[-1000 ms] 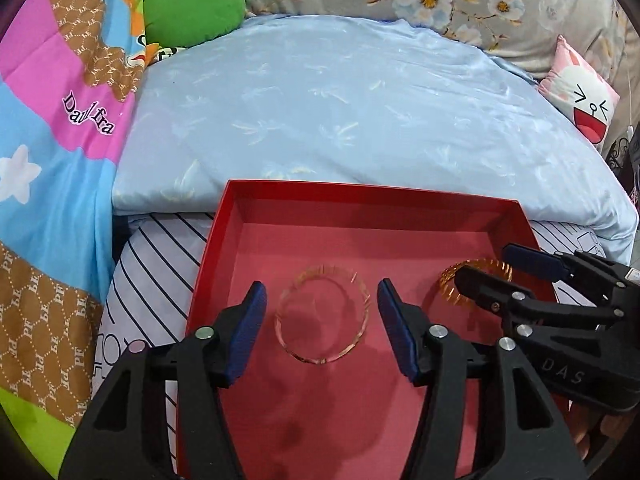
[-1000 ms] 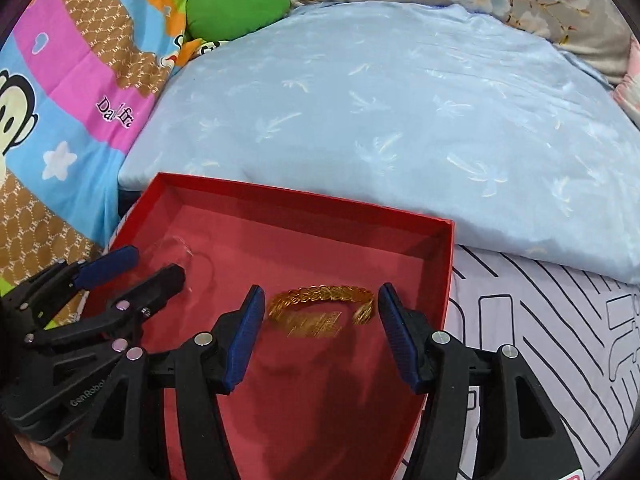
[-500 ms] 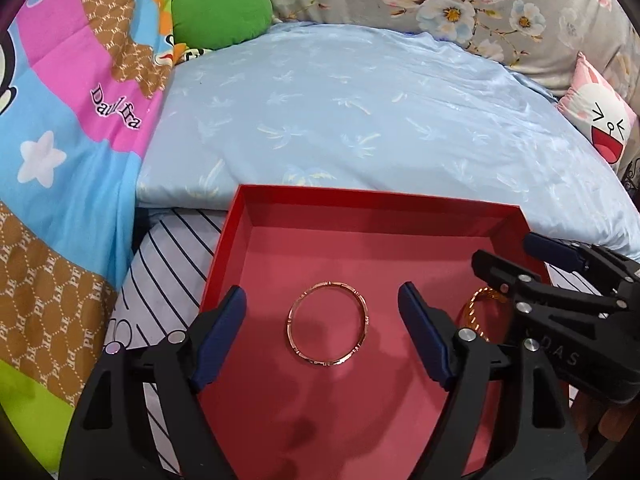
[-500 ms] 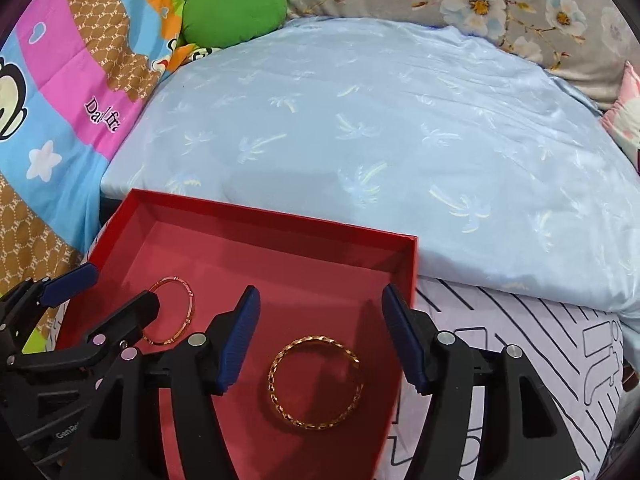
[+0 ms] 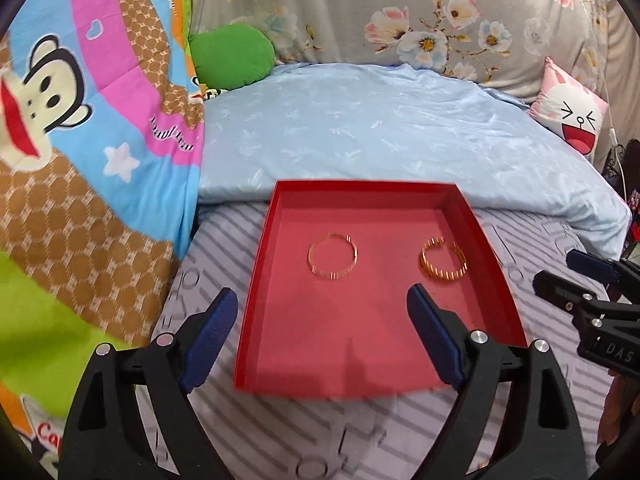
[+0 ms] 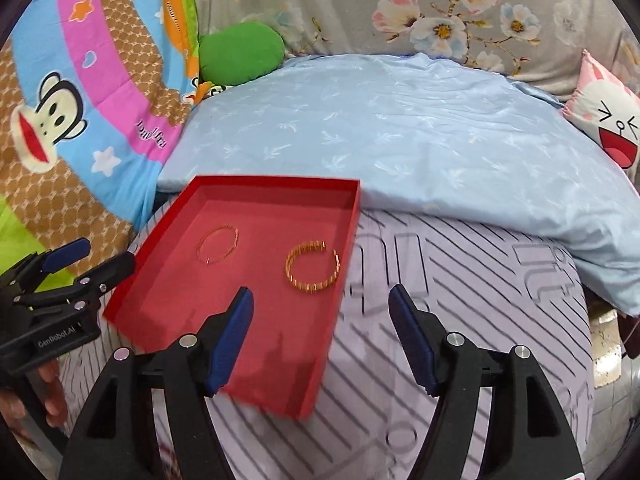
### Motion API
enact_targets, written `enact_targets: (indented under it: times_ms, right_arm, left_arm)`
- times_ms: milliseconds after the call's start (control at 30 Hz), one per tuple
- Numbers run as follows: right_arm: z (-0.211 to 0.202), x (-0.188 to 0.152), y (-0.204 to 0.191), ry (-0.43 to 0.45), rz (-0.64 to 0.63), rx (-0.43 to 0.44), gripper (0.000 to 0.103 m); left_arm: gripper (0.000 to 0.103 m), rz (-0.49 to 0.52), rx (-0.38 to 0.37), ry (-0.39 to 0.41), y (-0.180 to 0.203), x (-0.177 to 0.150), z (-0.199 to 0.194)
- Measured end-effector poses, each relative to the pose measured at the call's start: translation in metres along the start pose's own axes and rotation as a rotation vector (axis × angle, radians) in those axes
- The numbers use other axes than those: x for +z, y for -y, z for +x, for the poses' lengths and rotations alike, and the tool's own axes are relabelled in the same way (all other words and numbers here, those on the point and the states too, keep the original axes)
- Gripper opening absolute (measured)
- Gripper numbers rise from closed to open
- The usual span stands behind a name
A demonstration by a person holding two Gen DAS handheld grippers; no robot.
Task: Organize jewelry
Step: 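Grasp the yellow round-bead bracelet with the left gripper while the right gripper grasps the amber bead bracelet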
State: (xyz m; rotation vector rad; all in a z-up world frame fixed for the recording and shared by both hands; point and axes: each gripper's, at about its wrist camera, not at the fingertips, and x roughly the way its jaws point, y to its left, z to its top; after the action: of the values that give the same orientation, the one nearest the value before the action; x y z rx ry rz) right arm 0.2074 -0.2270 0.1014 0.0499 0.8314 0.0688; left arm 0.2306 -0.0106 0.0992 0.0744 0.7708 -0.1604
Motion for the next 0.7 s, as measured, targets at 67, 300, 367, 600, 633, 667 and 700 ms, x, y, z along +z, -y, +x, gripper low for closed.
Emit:
enact_targets:
  times_ms: [67, 300, 367, 600, 633, 667, 700]
  right_arm:
    - [-0.016, -0.02, -0.001, -0.001, -0.011, -0.018, 0.067]
    - [-0.051, -0.086, -0.009, -0.038, -0.025, -0.06, 0.067]
    - [-0.056, -0.105, -0.01, -0.055, -0.019, -0.07, 0.067]
    - [-0.06, -0.155, -0.016, -0.109, 0.004, -0.108, 0.067]
    - [-0.06, -0.161, -0.017, -0.116, 0.01, -0.113, 0.067]
    - [-0.059, -0.166, -0.017, -0.122, 0.023, -0.113, 0.067]
    - [-0.059, -0.17, -0.016, -0.123, 0.031, -0.113, 0.066]
  left_arm:
    - [0.083, -0.009, 0.007, -0.009, -0.003, -0.014, -0.01]
    - [0.083, -0.044, -0.005, -0.086, -0.01, -0.082, -0.037]
    - [0.083, -0.042, 0.01, -0.096, -0.01, -0.097, -0.042]
    - [0.083, -0.081, -0.005, -0.117, -0.012, -0.138, -0.059]
    - [0.083, -0.087, -0.012, -0.121, -0.012, -0.142, -0.06]
    - [0.083, -0.093, -0.017, -0.128, -0.012, -0.146, -0.061]
    - [0.083, -0.096, -0.017, -0.132, -0.011, -0.149, -0.061]
